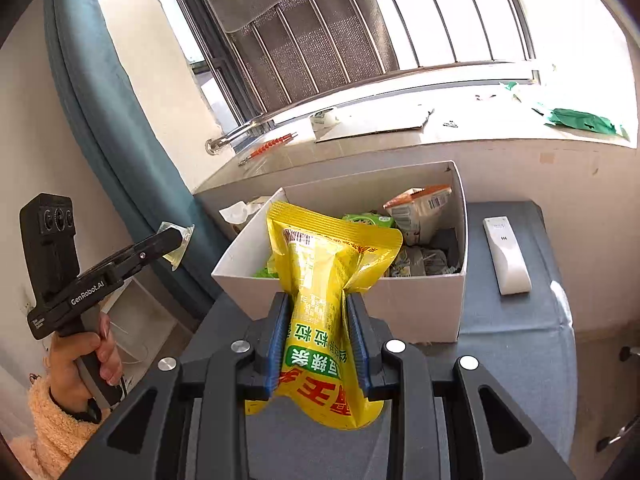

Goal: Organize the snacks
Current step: 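Drop the yellow bag into the box with the right gripper while the left drops the jelly cup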

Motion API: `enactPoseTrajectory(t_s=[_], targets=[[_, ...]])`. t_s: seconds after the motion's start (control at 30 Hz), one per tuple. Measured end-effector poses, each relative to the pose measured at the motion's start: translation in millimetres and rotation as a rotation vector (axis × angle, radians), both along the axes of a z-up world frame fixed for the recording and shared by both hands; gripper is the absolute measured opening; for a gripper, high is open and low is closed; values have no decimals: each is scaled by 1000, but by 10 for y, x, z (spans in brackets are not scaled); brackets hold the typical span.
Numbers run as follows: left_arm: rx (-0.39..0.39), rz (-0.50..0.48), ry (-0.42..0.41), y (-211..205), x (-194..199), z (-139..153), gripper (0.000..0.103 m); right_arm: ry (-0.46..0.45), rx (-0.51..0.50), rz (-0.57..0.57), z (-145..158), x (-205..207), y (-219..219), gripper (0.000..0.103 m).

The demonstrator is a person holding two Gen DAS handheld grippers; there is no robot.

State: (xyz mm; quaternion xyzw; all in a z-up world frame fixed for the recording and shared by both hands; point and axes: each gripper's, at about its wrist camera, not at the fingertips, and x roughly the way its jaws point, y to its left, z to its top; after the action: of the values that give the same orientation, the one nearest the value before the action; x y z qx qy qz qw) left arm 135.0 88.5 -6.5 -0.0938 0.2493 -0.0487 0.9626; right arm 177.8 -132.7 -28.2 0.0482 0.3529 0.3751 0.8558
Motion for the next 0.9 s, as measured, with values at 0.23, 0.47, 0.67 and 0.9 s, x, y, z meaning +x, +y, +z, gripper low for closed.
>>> enactPoseTrajectory(t_s=[0.23, 0.47, 0.67, 0.9], targets=[[-1, -4, 59, -53, 825, 77, 35, -4, -82, -60, 133, 910, 309, 32], [-21, 74, 148, 32, 1169, -137, 103, -5, -78, -159, -24, 1258, 142, 103], [25, 98, 150, 33, 1065, -149, 103, -24, -59, -166, 3, 1139, 56, 103], [109, 79, 94, -120, 780, -14, 103, -102, -49, -131, 168, 793, 77, 103]])
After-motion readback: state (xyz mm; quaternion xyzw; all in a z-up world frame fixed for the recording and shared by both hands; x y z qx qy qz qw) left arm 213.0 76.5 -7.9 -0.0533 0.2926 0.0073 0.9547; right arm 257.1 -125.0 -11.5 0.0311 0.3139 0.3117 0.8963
